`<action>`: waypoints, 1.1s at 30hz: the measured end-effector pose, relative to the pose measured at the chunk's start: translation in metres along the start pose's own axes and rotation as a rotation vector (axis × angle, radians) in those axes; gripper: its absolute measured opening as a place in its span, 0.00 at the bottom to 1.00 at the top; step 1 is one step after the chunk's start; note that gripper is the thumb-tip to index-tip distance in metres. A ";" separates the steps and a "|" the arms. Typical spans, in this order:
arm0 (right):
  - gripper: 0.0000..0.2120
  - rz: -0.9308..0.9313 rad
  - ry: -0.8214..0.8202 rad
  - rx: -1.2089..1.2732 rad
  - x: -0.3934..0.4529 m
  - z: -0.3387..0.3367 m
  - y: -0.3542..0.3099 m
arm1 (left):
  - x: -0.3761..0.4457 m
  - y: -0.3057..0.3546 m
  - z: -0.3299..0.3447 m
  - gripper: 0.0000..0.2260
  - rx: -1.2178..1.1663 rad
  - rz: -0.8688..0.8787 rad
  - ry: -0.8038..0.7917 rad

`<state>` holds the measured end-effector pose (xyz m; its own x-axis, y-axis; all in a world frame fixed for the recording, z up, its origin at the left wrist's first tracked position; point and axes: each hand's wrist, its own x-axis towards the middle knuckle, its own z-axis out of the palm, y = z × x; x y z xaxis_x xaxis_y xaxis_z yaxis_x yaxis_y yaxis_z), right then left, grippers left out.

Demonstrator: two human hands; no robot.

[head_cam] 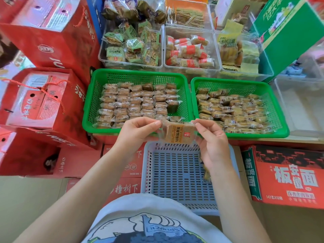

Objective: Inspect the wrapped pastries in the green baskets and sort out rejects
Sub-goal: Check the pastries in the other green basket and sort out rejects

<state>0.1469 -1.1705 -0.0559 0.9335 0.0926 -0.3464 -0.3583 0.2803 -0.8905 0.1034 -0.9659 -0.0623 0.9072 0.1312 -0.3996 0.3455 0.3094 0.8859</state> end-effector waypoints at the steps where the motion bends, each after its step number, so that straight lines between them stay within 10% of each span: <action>1: 0.12 0.006 0.025 0.009 0.000 0.001 0.000 | -0.001 -0.001 0.000 0.07 -0.034 -0.019 -0.022; 11: 0.06 -0.179 0.051 -0.513 -0.002 0.008 0.003 | 0.000 -0.004 -0.009 0.05 0.048 0.043 -0.045; 19: 0.08 0.022 0.080 -0.081 -0.001 0.020 0.007 | 0.001 -0.009 -0.004 0.06 0.149 0.066 0.046; 24: 0.05 -0.261 0.108 -0.548 -0.003 0.027 0.020 | 0.001 -0.020 0.010 0.08 0.379 0.143 0.222; 33: 0.05 -0.672 0.218 -0.642 -0.016 0.043 0.021 | 0.004 -0.031 0.019 0.07 0.757 0.636 0.471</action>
<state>0.1247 -1.1249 -0.0566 0.9470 -0.0950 0.3069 0.2519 -0.3735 -0.8928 0.1009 -0.9933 -0.0868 0.8448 0.4590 0.2749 0.0504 -0.5799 0.8131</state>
